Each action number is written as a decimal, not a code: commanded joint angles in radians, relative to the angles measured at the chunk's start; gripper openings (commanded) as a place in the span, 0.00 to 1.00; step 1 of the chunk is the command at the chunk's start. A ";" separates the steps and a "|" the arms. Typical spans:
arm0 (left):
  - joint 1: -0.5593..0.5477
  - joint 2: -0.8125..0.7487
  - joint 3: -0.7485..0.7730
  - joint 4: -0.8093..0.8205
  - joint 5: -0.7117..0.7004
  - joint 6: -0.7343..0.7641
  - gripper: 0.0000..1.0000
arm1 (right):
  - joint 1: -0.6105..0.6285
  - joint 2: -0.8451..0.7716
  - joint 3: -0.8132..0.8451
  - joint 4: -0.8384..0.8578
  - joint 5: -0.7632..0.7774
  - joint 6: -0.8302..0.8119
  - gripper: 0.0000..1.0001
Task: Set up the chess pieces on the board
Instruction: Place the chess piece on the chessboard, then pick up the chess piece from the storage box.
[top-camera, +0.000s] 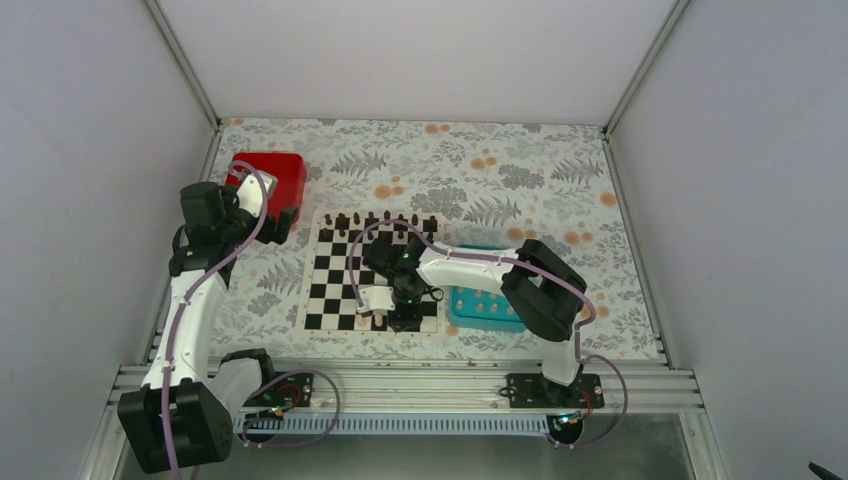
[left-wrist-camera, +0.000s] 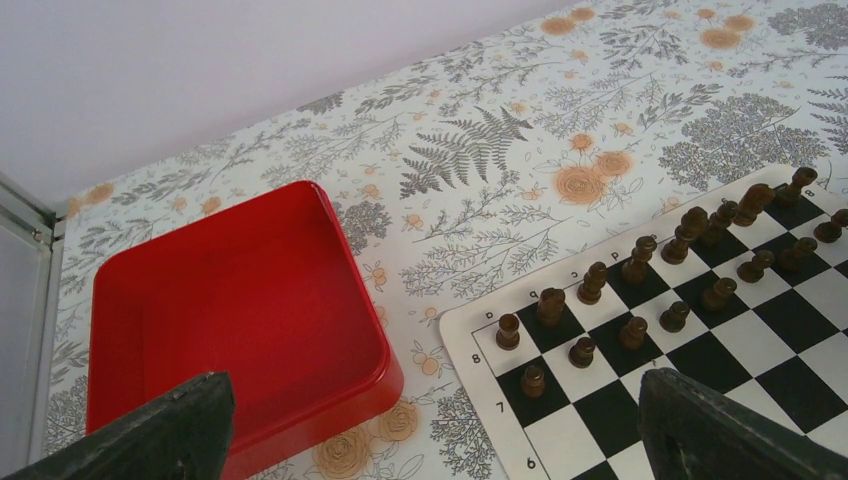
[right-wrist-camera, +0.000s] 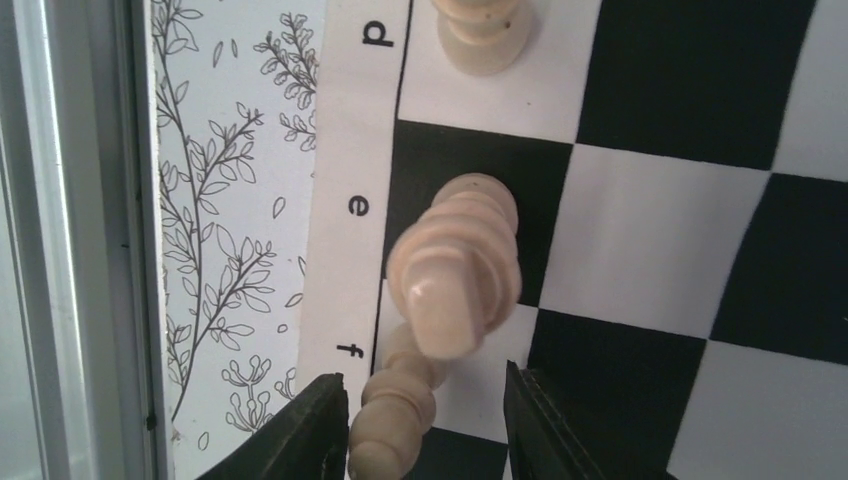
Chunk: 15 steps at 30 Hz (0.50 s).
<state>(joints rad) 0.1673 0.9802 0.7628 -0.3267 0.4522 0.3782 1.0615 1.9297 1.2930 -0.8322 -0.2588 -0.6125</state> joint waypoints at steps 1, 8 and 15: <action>0.005 -0.005 -0.008 0.020 0.003 0.008 1.00 | 0.009 -0.051 -0.009 -0.010 0.036 -0.002 0.43; 0.006 -0.010 -0.009 0.021 0.002 0.008 1.00 | -0.046 -0.160 -0.048 -0.041 0.095 0.009 0.51; 0.007 -0.015 -0.010 0.021 0.004 0.007 1.00 | -0.225 -0.382 -0.109 -0.091 0.112 0.018 0.59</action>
<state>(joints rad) 0.1684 0.9798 0.7628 -0.3267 0.4519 0.3782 0.9325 1.6871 1.2221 -0.8875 -0.1741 -0.6037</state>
